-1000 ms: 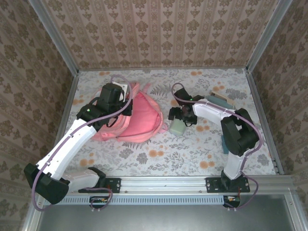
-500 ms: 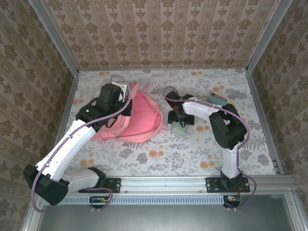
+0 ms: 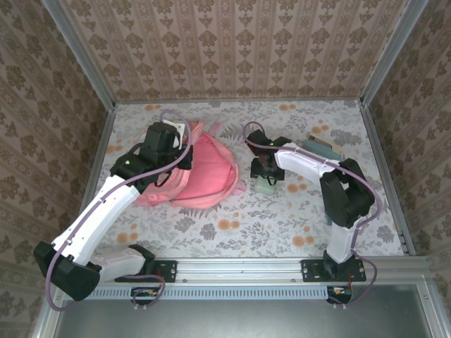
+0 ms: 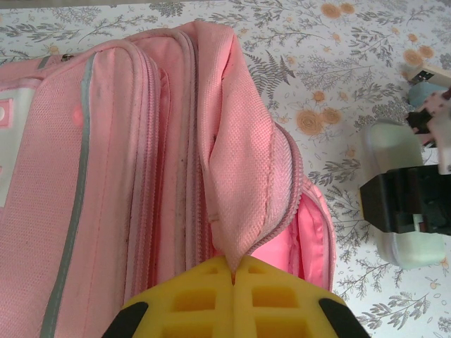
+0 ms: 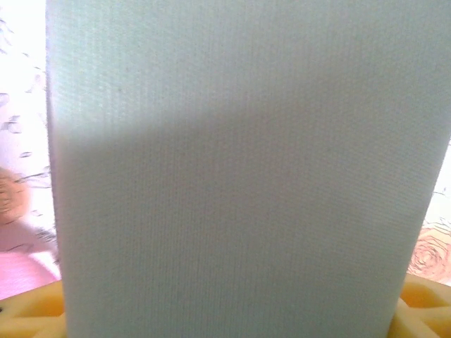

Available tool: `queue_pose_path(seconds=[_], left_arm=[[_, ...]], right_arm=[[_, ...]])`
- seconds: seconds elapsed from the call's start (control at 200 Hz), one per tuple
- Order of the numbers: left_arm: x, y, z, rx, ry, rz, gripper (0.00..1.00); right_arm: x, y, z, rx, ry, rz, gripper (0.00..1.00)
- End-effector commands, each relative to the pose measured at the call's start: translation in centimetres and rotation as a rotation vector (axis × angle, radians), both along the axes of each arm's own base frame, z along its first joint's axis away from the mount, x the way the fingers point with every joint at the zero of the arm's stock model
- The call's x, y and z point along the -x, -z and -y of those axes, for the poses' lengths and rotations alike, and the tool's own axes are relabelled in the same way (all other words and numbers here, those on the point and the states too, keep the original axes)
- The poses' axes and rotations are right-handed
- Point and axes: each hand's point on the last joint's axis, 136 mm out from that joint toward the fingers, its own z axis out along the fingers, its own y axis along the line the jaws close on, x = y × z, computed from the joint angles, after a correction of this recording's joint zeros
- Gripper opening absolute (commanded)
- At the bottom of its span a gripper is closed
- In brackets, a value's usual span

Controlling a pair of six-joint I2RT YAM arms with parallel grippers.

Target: Pack books, pencil case, and school supplies into a backpack

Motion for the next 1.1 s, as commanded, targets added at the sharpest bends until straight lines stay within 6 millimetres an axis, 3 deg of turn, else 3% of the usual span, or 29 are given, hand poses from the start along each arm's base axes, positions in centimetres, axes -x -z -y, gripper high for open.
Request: queue_pose_path(seconds=[0.0, 0.12, 0.235, 0.395, 0.6, 0.71, 0.875, 1.095], left_arm=[[-0.4, -1.8, -0.5, 0.031, -0.03, 0.059, 0.0], [-0.4, -2.0, -0.6, 0.034, -0.035, 0.064, 0.0], [-0.5, -2.5, -0.5, 0.048, -0.036, 0.074, 0.0], [-0.4, -2.7, -0.2, 0.068, -0.034, 0.072, 0.0], [-0.4, -3.2, 0.0, 0.095, -0.031, 0.077, 0.0], [-0.5, -3.9, 0.5, 0.131, -0.017, 0.089, 0.0], [-0.5, -4.4, 1.1, 0.162, -0.01, 0.083, 0.0], [-0.4, -4.4, 1.0, 0.168, -0.016, 0.079, 0.0]], right_arm=[[0.6, -3.2, -0.6, -0.01, -0.046, 0.054, 0.64], [0.6, -6.3, -3.3, -0.094, -0.118, 0.113, 0.64], [0.4, -8.7, -7.1, -0.199, -0.193, 0.161, 0.64], [-0.2, -10.2, -12.8, -0.346, -0.26, 0.183, 0.64], [-2.0, -9.7, -19.6, -0.557, -0.234, 0.146, 0.64], [-3.3, -8.1, -22.0, -0.617, -0.179, 0.128, 0.64], [-5.5, -5.4, -24.9, -0.672, -0.115, 0.087, 0.64], [-7.1, -2.3, -26.1, -0.632, -0.061, 0.053, 0.68]])
